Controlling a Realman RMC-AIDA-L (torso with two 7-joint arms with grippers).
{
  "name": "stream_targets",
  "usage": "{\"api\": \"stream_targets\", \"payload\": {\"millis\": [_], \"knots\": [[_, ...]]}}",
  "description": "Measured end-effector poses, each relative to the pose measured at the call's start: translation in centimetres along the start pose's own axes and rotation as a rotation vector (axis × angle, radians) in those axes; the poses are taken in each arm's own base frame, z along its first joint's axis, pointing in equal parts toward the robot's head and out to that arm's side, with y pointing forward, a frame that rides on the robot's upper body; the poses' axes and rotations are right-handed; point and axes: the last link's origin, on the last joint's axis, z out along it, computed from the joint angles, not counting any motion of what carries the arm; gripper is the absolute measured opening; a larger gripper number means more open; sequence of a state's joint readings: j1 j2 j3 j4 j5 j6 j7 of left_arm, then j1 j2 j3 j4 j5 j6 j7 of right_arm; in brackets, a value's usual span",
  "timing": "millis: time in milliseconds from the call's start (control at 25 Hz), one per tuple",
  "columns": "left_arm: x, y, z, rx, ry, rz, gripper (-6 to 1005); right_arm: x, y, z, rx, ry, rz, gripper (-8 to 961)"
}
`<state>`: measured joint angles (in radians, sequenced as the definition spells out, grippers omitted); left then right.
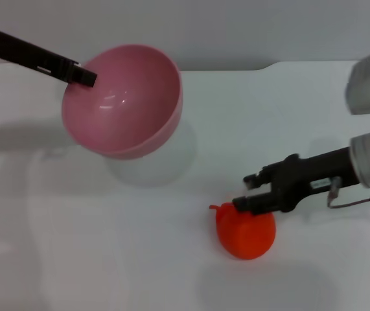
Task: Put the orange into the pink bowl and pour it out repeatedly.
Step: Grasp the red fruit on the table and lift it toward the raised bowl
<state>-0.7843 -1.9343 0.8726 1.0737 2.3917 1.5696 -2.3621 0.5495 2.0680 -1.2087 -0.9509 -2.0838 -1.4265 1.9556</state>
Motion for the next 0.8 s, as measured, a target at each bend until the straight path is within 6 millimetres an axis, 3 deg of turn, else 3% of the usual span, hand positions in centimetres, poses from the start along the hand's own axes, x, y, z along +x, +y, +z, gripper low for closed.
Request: {"api": "stream_targets", "payload": {"millis": [280, 800], "knots": [[-0.9, 0.0, 0.3, -0.01, -0.006, -0.02, 42, -0.4, 0.4, 0.6, -0.02, 0.103, -0.026, 441], [-0.8, 0.3, 0.7, -0.017, 0.001, -0.014, 43, 0.8, 0.2, 1.8, 0.004, 0.191, -0.023, 425]]}}
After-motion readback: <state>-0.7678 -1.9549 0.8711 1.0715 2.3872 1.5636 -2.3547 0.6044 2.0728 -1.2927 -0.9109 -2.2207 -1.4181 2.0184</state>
